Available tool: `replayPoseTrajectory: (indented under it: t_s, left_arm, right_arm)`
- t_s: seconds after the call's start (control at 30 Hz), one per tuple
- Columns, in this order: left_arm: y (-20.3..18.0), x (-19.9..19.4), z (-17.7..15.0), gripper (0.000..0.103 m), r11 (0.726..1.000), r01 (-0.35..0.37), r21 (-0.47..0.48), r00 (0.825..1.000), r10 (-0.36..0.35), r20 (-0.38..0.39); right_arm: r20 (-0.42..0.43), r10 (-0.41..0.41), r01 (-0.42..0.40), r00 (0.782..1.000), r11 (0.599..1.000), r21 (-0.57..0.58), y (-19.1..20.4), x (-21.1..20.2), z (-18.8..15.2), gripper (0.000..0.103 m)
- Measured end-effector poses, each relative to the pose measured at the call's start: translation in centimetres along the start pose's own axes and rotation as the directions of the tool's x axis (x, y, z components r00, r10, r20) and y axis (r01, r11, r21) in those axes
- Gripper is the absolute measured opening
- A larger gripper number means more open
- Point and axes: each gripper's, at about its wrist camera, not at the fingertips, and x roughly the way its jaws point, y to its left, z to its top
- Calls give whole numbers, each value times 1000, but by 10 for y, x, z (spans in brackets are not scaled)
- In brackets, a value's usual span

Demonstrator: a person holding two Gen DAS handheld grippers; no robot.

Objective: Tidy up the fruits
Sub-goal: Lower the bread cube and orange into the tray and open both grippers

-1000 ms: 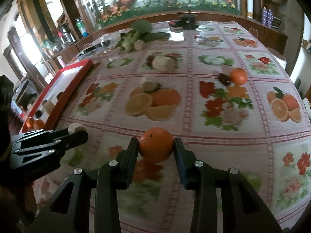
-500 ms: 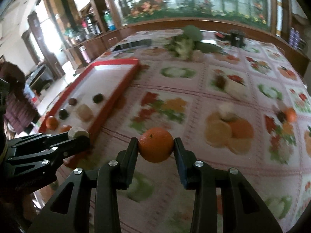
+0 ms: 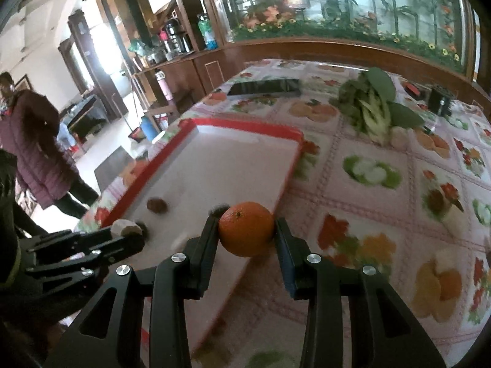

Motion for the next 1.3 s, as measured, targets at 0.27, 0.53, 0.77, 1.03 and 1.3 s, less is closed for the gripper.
replayPoseTrajectory:
  t_s: [0.27, 0.53, 0.77, 1.03, 1.3]
  left_arm:
    - [13, 29, 33, 29, 999, -40, -20, 999, 40, -13]
    - [12, 62, 50, 29, 999, -49, -15, 998, 48, -50]
    - [16, 81, 53, 30, 998, -65, -26, 994, 62, -87]
    - [12, 86, 55, 30, 995, -99, -15, 991, 97, -86]
    - [15, 85, 53, 49, 989, -146, -14, 985, 144, -96]
  right_arm:
    - [-10, -29, 29, 1000, 1000, -7, 8, 30, 30, 36]
    - [-66, -66, 64, 996, 998, -25, 6, 66, 33, 36]
    - [-87, -89, 83, 992, 994, -72, 7, 80, 31, 36]
    - [-102, -140, 126, 985, 983, -134, 14, 91, 29, 37]
    - [-115, -168, 149, 979, 976, -157, 14, 90, 27, 42]
